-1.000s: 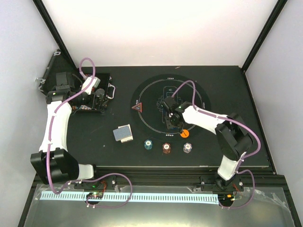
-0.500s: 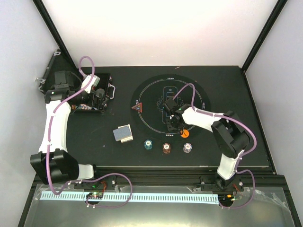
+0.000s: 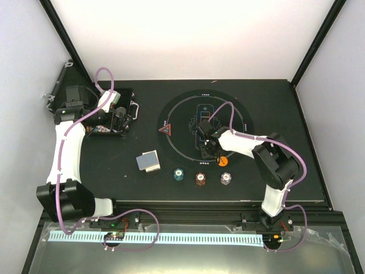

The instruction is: Distribute texas hold em gaming equipment

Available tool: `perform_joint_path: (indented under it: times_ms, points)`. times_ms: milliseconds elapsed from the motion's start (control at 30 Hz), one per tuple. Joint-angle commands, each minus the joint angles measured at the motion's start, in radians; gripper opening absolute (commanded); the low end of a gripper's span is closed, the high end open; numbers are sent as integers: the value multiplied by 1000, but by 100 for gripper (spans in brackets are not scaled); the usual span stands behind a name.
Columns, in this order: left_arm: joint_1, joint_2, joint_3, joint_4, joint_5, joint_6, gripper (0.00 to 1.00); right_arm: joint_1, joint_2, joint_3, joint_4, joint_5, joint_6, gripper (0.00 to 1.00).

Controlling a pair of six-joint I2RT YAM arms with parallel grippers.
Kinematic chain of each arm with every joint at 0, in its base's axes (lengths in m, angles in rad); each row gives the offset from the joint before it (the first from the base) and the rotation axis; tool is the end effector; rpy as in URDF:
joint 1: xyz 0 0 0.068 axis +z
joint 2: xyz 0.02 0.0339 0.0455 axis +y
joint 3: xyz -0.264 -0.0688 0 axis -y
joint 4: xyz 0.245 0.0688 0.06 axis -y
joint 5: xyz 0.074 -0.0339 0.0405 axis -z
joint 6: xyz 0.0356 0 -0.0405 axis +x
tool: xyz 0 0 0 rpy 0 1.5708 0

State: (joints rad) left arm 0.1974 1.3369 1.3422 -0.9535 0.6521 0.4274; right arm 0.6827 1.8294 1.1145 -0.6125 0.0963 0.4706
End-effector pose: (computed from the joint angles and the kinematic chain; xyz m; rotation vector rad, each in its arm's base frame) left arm 0.2623 0.0304 0.3485 0.5156 2.2697 -0.5157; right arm 0.2646 0.2107 0.1472 -0.2884 2.8701 0.0758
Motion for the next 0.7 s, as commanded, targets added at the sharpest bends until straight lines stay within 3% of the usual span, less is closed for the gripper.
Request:
perform_joint_path:
  times_ms: [0, 367, 667]
  points:
    - [9, 3, 39, -15, 16, 7, 99, -7, 41, 17, 18, 18, -1, 32]
    - [9, 6, 40, -26, 37, 8, 99, -118, 276, 396, -69, 82, -65, 30]
    - [8, -1, 25, -55, 33, 34, 99, -214, 631, 990, -259, 109, -123, 28]
